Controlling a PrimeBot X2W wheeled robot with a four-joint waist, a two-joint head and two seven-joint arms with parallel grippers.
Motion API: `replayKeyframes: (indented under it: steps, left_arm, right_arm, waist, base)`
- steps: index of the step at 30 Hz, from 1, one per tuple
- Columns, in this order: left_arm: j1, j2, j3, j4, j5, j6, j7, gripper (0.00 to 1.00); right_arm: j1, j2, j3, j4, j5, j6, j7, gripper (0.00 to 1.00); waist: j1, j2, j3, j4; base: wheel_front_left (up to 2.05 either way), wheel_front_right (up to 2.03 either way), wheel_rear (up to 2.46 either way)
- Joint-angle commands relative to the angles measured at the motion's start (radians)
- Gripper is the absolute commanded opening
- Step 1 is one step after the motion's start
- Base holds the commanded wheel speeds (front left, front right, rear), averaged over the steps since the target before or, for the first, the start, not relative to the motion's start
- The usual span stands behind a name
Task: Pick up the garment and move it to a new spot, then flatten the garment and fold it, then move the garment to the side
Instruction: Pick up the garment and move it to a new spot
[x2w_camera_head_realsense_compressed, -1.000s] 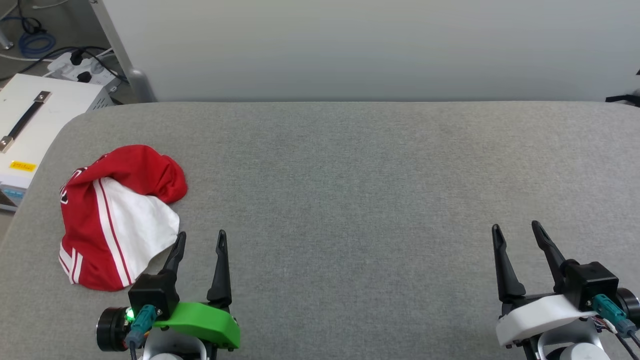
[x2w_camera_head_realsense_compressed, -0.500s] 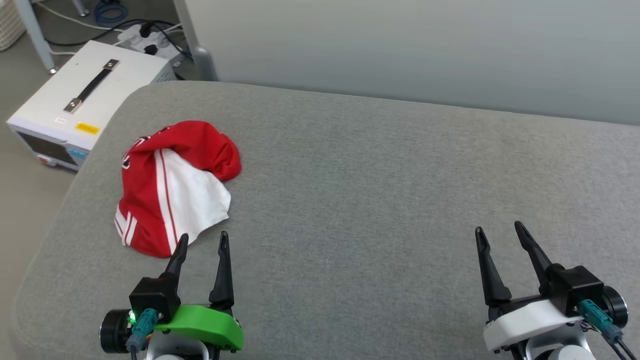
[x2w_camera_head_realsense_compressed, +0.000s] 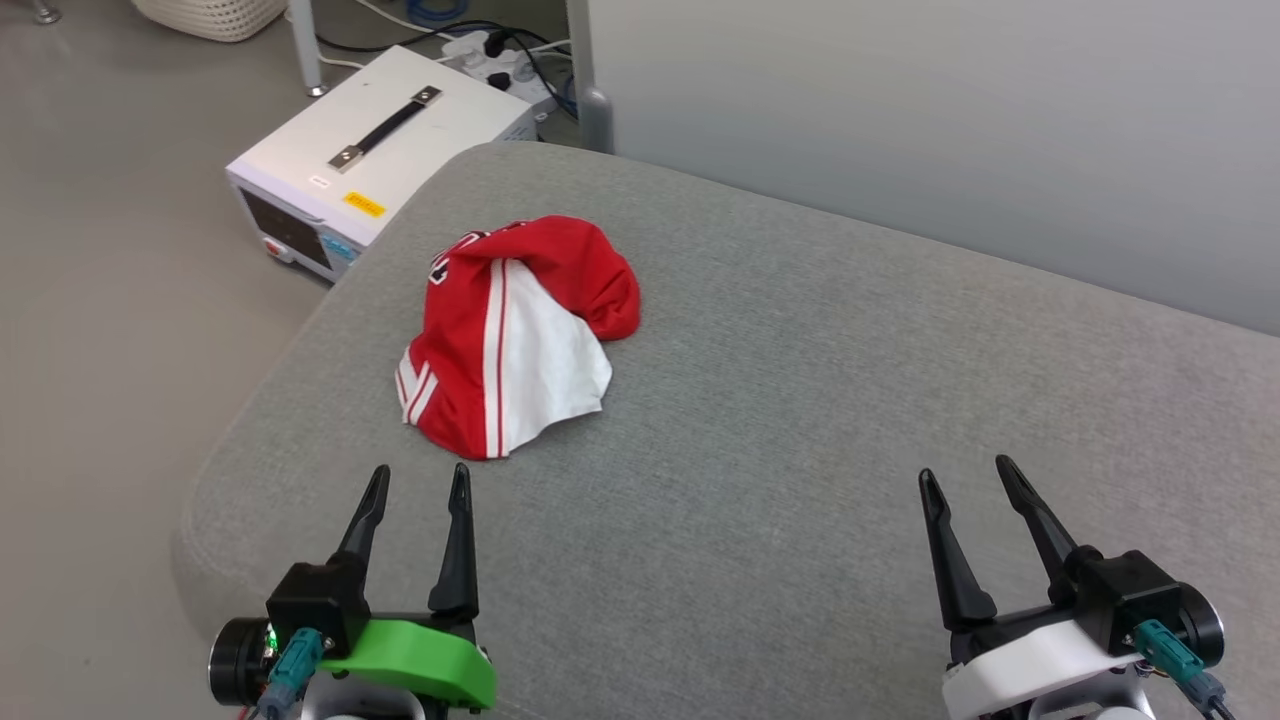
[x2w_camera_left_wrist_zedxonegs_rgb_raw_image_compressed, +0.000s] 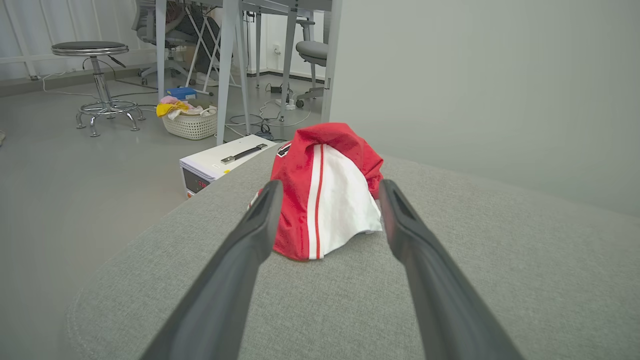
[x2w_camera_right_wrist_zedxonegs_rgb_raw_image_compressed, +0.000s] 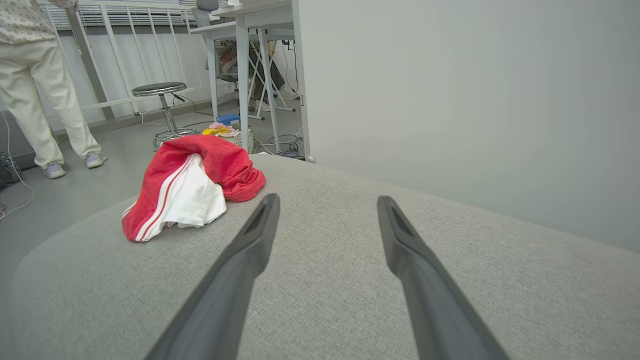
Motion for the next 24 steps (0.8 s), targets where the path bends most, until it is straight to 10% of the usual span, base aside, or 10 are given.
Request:
replayKeyframes:
  steps: [1, 24]
  left_arm:
    - [0.025, -0.003, -0.003, -0.005, 0.009, -0.011, -0.006, 1.0]
    - [0.048, -0.003, 0.002, 0.0, 0.019, -0.051, -0.006, 1.0]
  right_arm:
    - [0.02, -0.002, 0.003, 0.0, 0.01, -0.001, -0.009, 1.0]
    - [0.018, -0.002, 0.026, 0.012, 0.025, -0.001, -0.009, 1.0]
  waist:
    - [0.0, 0.0, -0.022, 0.08]
    - [0.0, 0.0, -0.016, 0.107]
  base:
    - [0.0, 0.0, 0.0]
    - [0.0, 0.0, 0.0]
